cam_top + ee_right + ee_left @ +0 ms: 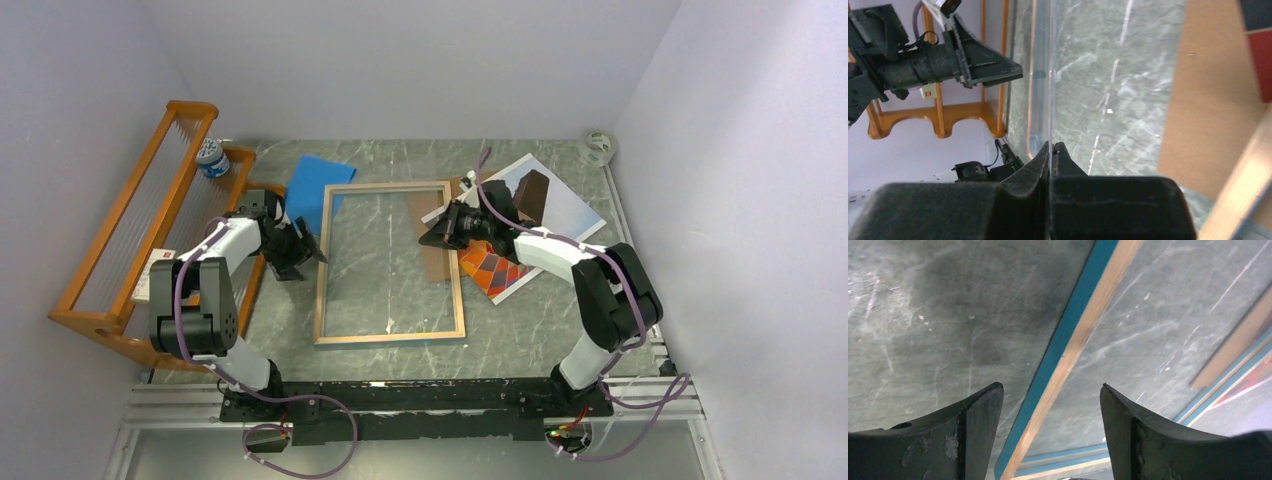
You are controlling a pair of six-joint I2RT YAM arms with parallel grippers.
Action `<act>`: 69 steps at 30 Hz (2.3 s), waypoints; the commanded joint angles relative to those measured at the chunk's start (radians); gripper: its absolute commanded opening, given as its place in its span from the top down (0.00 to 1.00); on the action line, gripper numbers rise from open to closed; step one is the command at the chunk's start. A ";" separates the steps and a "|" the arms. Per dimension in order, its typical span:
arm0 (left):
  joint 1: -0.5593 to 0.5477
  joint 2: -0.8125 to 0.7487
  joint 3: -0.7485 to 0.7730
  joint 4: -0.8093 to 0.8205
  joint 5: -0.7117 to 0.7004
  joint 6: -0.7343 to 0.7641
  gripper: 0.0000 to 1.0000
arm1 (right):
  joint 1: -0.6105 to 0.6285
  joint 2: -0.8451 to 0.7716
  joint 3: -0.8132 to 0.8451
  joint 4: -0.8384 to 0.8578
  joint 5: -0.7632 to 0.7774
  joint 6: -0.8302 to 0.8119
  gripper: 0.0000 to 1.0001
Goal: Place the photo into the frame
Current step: Place the photo frame item in the photo frame.
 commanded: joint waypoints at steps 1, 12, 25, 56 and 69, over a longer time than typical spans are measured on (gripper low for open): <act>0.003 0.010 0.031 0.056 0.090 0.056 0.24 | -0.037 0.009 -0.027 0.077 -0.039 -0.049 1.00; 0.003 0.105 0.039 0.109 0.134 0.080 0.27 | -0.039 0.066 -0.056 0.166 -0.136 -0.050 1.00; 0.003 0.128 0.035 0.132 0.169 0.042 0.30 | -0.052 0.082 -0.087 0.198 -0.212 -0.042 1.00; 0.002 0.197 0.119 0.039 0.120 0.025 0.43 | -0.083 0.184 0.070 -0.089 -0.170 -0.189 0.55; 0.002 0.171 0.169 -0.056 0.062 0.044 0.25 | -0.067 0.201 0.213 -0.347 -0.084 -0.251 0.22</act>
